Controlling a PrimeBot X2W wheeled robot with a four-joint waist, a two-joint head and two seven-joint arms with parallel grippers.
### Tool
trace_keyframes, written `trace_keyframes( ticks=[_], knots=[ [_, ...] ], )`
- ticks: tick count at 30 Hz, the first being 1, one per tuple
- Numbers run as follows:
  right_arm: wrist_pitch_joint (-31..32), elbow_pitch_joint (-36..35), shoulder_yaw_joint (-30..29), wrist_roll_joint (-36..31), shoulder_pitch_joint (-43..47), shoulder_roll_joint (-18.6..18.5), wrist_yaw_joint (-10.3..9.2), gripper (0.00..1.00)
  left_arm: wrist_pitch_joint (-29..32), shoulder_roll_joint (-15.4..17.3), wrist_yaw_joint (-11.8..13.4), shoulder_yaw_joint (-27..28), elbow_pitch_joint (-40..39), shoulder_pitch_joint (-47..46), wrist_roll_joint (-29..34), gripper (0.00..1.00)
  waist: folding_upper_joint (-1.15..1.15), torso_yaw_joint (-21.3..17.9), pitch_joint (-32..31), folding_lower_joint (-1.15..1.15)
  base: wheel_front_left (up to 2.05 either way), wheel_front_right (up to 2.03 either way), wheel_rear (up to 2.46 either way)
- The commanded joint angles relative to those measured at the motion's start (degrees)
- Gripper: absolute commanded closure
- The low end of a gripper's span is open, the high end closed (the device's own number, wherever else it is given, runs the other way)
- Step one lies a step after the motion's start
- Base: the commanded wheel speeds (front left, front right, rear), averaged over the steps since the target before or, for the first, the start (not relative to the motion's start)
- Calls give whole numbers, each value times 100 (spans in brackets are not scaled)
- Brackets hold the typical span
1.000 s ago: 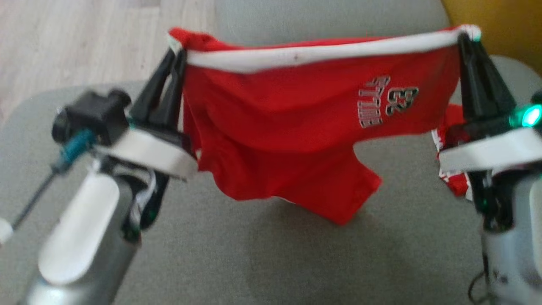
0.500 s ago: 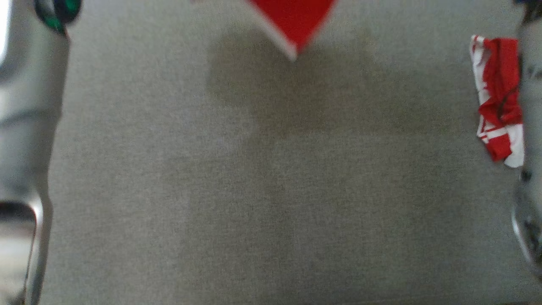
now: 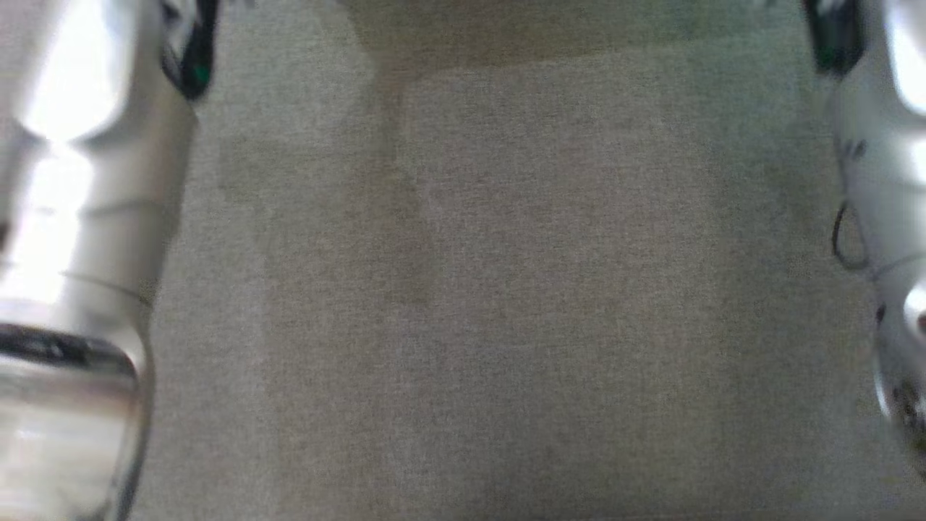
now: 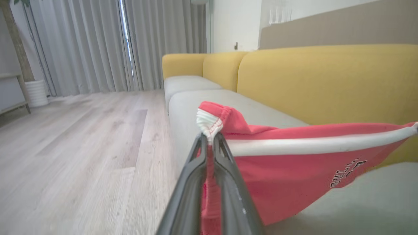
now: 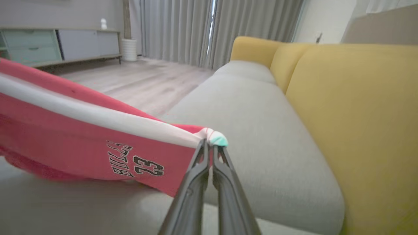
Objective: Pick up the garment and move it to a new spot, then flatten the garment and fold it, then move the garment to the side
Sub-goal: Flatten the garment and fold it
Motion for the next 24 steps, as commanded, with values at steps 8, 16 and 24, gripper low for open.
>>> trace_keyframes(
  ticks=[8, 16, 24],
  knots=[
    [-85, 299, 1022, 727, 885, -399, 36, 100, -155, 231, -73, -336, -186, 1190, -154, 100, 0, 112, -457, -1, 0, 0, 0],
    [257, -136, 2123, 1760, 1787, -911, 36, 100, -158, 597, -77, -985, -972, 2629, -253, 100, 0, 123, -1147, -1, 0, 0, 0],
    [655, -960, 2689, 2582, 2743, -1545, 36, 100, -158, 767, -72, -1215, -1482, 3607, -234, 100, 0, 119, -1778, -1, 0, 0, 0]
  ],
)
